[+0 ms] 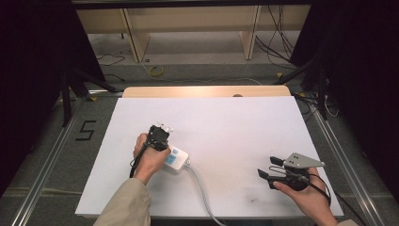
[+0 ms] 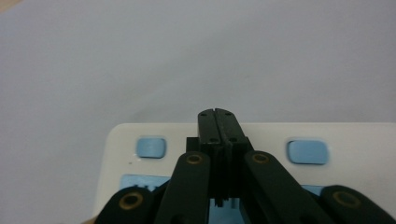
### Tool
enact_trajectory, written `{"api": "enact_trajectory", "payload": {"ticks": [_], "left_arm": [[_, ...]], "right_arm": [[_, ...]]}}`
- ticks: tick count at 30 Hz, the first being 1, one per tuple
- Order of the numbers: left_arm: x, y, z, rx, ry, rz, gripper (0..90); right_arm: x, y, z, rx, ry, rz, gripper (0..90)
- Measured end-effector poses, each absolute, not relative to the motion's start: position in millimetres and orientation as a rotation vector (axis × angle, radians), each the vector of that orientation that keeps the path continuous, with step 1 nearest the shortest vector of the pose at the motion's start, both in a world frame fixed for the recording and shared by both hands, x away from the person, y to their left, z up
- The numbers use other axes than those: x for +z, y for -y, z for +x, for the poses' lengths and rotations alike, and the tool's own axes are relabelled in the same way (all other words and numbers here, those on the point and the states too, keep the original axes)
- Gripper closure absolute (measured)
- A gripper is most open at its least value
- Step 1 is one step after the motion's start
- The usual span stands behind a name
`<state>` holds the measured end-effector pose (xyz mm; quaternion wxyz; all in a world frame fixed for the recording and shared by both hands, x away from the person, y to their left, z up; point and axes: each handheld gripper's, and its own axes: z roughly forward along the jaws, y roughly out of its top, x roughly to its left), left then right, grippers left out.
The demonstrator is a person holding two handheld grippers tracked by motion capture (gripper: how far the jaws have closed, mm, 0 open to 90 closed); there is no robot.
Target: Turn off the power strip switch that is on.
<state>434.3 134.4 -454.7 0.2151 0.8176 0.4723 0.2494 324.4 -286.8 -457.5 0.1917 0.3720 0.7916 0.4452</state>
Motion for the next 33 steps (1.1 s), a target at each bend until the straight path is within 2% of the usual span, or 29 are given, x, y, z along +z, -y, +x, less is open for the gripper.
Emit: {"api": "enact_trajectory", "payload": {"ticks": [2, 7, 14, 17, 33], "left_arm": [[-454.3, -139.4, 435.3, 0.641, -1.319, 2.24, 90.0], [-454.4, -138.2, 434.7, 0.657, -1.31, 2.25, 90.0], [-453.3, -143.2, 435.2, 0.579, -1.335, 2.197, 90.0], [-453.5, -140.3, 434.8, 0.617, -1.317, 2.229, 90.0], [-451.9, -138.0, 435.6, 0.583, -1.319, 2.234, 90.0]], "right_arm": [[-457.0, 287.9, 323.2, 1.254, -2.222, 1.049, 31.1], [-458.1, 288.3, 324.8, 1.25, -2.224, 1.053, 31.1], [-458.1, 286.3, 325.1, 1.245, -2.23, 1.043, 31.1], [-457.9, 287.0, 324.9, 1.251, -2.227, 1.047, 31.1], [-458.0, 286.5, 324.1, 1.244, -2.231, 1.048, 31.2]]}}
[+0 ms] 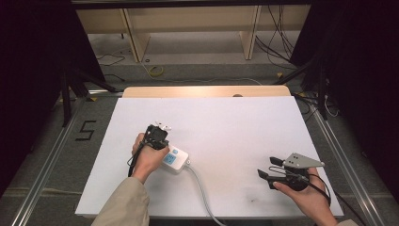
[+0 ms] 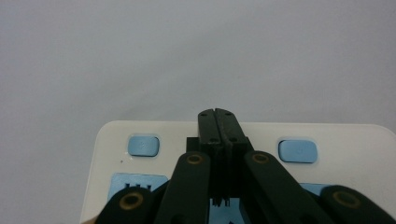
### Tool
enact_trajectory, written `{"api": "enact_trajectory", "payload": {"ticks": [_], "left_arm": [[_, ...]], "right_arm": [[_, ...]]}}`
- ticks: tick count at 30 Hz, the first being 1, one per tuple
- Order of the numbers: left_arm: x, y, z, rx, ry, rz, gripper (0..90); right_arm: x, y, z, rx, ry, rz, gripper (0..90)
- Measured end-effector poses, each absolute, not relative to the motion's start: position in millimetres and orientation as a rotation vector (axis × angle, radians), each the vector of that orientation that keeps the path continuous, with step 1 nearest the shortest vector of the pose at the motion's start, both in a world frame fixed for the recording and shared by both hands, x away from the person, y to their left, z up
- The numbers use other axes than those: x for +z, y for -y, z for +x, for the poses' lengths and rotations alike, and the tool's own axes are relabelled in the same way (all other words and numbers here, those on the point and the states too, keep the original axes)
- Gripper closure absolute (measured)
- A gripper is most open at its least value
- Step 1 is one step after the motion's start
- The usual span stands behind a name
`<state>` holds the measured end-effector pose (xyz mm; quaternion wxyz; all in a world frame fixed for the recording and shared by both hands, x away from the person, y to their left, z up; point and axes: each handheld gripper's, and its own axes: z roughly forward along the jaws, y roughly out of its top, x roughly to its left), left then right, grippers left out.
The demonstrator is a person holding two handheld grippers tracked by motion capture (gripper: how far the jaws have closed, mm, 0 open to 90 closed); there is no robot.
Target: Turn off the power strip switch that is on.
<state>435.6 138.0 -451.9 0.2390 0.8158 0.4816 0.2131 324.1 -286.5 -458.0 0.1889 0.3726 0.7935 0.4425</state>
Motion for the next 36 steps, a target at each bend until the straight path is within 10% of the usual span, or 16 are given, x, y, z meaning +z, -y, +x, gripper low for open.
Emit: {"api": "enact_trajectory", "payload": {"ticks": [36], "left_arm": [[-449.5, -134.5, 441.7, 0.554, -1.338, 2.286, 90.0]], "right_arm": [[-458.7, 286.5, 324.0, 1.24, -2.234, 1.046, 31.3]]}}
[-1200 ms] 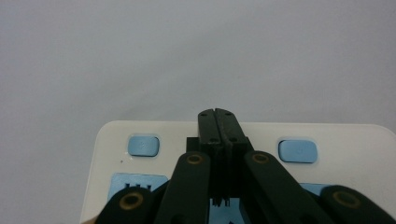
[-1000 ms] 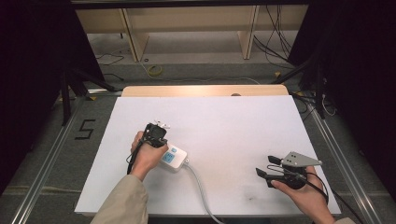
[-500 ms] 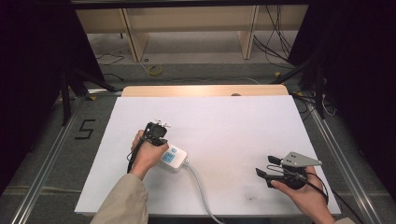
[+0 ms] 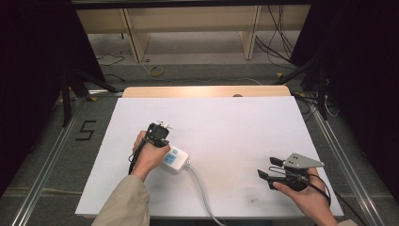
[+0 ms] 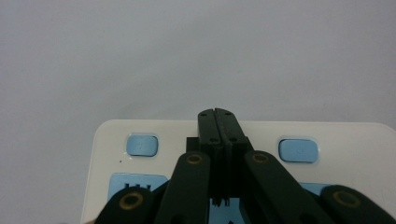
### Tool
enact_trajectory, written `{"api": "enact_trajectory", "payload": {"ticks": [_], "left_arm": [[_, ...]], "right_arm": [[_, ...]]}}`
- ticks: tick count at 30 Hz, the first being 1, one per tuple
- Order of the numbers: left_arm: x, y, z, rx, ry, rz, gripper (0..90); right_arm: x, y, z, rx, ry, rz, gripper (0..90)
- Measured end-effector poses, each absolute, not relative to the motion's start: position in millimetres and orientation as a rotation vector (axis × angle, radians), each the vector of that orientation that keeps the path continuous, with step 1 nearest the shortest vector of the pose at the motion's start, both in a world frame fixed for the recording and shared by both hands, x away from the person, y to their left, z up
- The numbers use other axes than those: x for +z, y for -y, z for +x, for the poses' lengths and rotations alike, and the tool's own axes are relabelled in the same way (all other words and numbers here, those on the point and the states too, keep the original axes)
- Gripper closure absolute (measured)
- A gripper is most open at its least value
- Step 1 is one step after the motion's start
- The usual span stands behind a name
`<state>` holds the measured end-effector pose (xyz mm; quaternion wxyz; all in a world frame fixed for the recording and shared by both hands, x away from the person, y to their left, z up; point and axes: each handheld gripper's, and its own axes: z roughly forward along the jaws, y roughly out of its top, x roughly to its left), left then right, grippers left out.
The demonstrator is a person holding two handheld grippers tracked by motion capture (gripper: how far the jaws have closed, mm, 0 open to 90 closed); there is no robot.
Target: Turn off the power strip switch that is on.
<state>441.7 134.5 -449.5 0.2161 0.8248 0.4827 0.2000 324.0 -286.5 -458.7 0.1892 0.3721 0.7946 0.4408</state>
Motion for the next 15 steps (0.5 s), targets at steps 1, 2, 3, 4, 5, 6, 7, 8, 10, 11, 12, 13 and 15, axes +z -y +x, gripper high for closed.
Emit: {"api": "enact_trajectory", "payload": {"ticks": [1, 2, 3, 4, 5, 6, 7, 8, 10, 11, 12, 13, 15], "left_arm": [[-449.5, -134.6, 441.7, 0.554, -1.337, 2.285, 90.0], [-449.5, -134.4, 441.6, 0.555, -1.337, 2.286, 90.0], [-449.4, -134.3, 441.5, 0.558, -1.334, 2.289, 90.0], [-449.3, -134.2, 441.4, 0.563, -1.33, 2.295, 90.0], [-449.4, -133.9, 441.2, 0.566, -1.326, 2.297, 90.0], [-449.4, -133.6, 440.8, 0.57, -1.324, 2.3, 90.0], [-449.6, -133.1, 440.4, 0.573, -1.324, 2.298, 90.0], [-449.7, -133.2, 440.2, 0.575, -1.323, 2.295, 90.0], [-449.9, -133.9, 440.2, 0.572, -1.321, 2.293, 90.0], [-449.9, -134.3, 440.2, 0.572, -1.32, 2.292, 90.0], [-450.0, -134.6, 440.1, 0.572, -1.318, 2.29, 90.0], [-450.1, -134.6, 440.1, 0.572, -1.316, 2.289, 90.0], [-450.1, -134.5, 440.0, 0.574, -1.315, 2.289, 90.0]], "right_arm": [[-458.7, 286.5, 324.0, 1.242, -2.235, 1.045, 31.3], [-458.6, 286.5, 323.9, 1.242, -2.234, 1.046, 31.3], [-458.5, 286.6, 323.9, 1.242, -2.234, 1.045, 31.3], [-458.5, 286.6, 323.9, 1.242, -2.234, 1.045, 31.3], [-458.5, 286.7, 323.9, 1.242, -2.233, 1.045, 31.3], [-458.3, 286.8, 323.8, 1.242, -2.234, 1.045, 31.3], [-458.1, 286.8, 323.7, 1.241, -2.232, 1.046, 31.3], [-458.0, 286.9, 323.7, 1.245, -2.23, 1.046, 31.3], [-457.6, 287.3, 323.8, 1.243, -2.227, 1.045, 31.3], [-457.7, 287.5, 323.9, 1.243, -2.227, 1.045, 31.3], [-457.8, 287.5, 323.9, 1.244, -2.228, 1.047, 31.3], [-457.8, 287.7, 323.8, 1.242, -2.229, 1.048, 31.3], [-457.8, 287.6, 323.8, 1.242, -2.229, 1.045, 31.3]]}}
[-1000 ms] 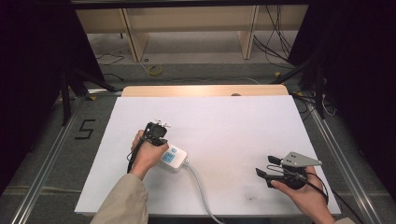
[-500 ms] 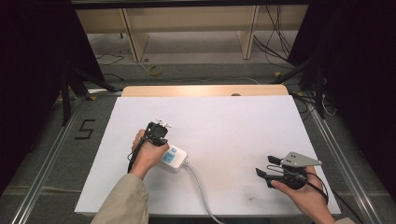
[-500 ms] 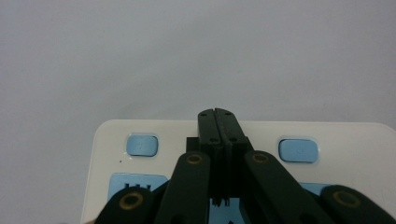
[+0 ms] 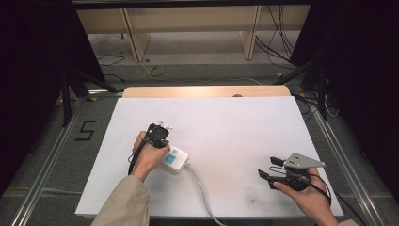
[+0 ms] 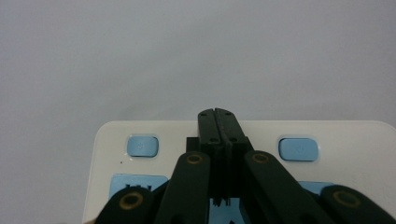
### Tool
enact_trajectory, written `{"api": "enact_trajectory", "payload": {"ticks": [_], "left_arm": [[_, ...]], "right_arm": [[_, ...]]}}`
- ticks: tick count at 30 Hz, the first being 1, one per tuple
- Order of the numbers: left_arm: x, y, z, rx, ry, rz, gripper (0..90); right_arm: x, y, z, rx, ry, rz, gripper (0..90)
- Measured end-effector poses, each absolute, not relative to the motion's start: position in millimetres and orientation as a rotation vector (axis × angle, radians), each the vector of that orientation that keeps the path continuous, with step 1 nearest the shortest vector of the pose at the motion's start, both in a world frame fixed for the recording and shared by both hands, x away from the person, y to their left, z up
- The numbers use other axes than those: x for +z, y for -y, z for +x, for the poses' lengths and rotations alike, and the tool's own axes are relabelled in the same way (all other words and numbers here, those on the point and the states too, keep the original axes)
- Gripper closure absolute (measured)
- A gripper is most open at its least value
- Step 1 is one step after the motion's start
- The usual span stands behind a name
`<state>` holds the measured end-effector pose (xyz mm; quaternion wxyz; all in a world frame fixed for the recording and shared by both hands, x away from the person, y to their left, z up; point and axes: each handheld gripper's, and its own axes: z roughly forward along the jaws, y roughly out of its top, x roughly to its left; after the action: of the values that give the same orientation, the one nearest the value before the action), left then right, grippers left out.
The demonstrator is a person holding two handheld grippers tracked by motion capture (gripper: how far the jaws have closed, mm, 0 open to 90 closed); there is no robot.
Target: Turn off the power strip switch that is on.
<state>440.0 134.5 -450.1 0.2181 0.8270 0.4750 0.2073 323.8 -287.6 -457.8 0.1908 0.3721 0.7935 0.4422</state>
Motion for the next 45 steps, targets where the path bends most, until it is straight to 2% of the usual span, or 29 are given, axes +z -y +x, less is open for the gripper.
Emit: {"api": "enact_trajectory", "payload": {"ticks": [13, 17, 21, 45], "left_arm": [[-450.4, -135.0, 439.5, 0.579, -1.302, 2.292, 90.0], [-451.5, -136.2, 439.8, 0.624, -1.296, 2.307, 90.0], [-449.3, -141.6, 440.0, 0.599, -1.301, 2.262, 90.0], [-440.5, -143.8, 436.4, 0.616, -1.268, 2.237, 90.0]], "right_arm": [[-457.5, 287.4, 323.7, 1.243, -2.229, 1.043, 31.3], [-457.4, 287.6, 323.7, 1.246, -2.229, 1.041, 31.3], [-457.5, 287.6, 324.0, 1.244, -2.228, 1.041, 31.3], [-457.3, 287.7, 324.3, 1.25, -2.228, 1.034, 31.3]]}}
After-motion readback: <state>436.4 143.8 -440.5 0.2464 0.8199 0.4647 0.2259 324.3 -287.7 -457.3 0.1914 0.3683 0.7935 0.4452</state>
